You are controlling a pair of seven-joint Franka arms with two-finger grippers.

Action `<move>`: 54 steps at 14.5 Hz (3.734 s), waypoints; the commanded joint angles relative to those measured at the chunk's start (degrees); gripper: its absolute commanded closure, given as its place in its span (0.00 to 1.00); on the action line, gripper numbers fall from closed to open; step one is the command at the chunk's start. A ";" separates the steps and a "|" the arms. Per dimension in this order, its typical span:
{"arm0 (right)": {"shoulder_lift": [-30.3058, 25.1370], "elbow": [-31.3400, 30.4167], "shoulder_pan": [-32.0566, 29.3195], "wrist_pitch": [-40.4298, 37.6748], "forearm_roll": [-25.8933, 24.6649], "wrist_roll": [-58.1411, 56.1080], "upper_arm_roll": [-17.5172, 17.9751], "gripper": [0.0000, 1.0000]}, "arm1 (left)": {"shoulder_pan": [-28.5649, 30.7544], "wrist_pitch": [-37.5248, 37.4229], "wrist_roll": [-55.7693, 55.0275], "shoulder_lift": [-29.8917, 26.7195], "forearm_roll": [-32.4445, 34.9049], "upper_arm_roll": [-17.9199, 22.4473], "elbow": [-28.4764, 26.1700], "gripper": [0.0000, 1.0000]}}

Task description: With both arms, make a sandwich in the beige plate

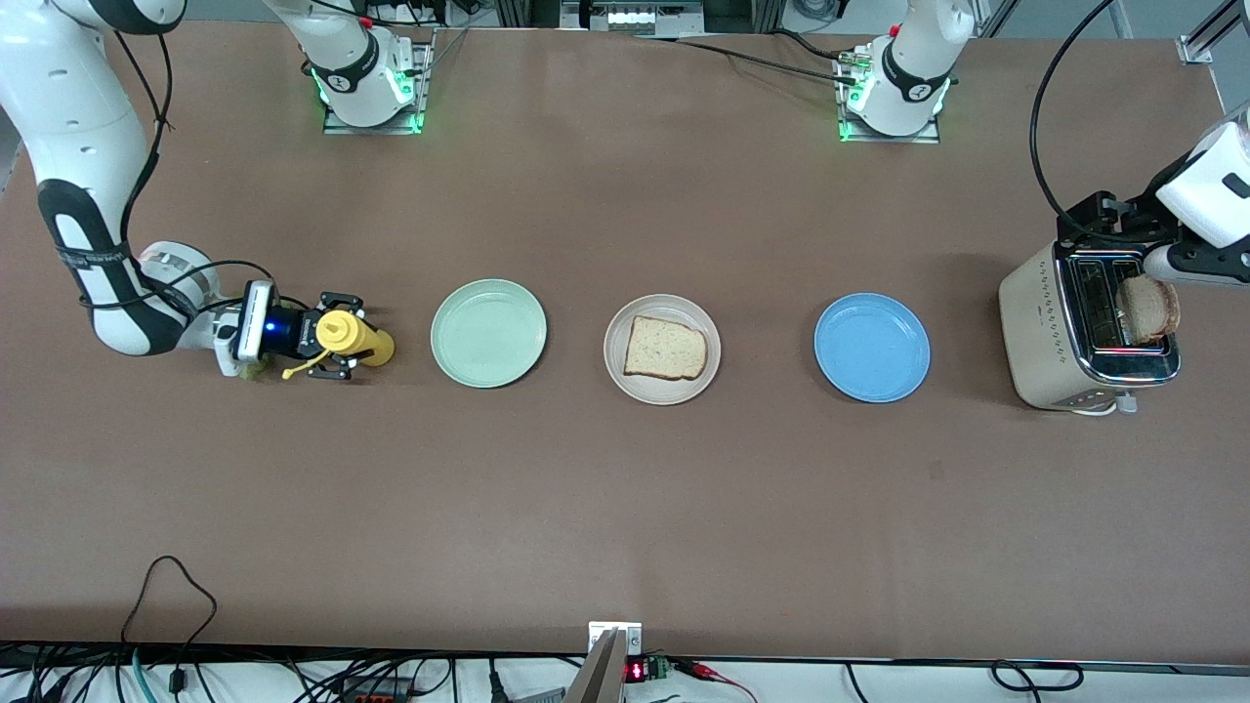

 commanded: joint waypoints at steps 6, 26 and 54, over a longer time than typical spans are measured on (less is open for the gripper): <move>-13.15 1.00 11.22 16.82 -9.24 21.63 -0.76 0.65 | -0.58 -0.66 -0.45 -0.85 1.15 0.11 -0.11 0.00; -13.26 17.53 43.74 39.34 -69.34 96.33 -0.68 0.66 | -0.50 -0.66 -0.63 -0.59 1.15 0.20 0.15 0.00; 9.16 40.64 69.32 12.27 -113.75 123.16 -2.95 0.66 | -0.50 -0.66 -0.72 -0.59 1.06 0.20 0.15 0.00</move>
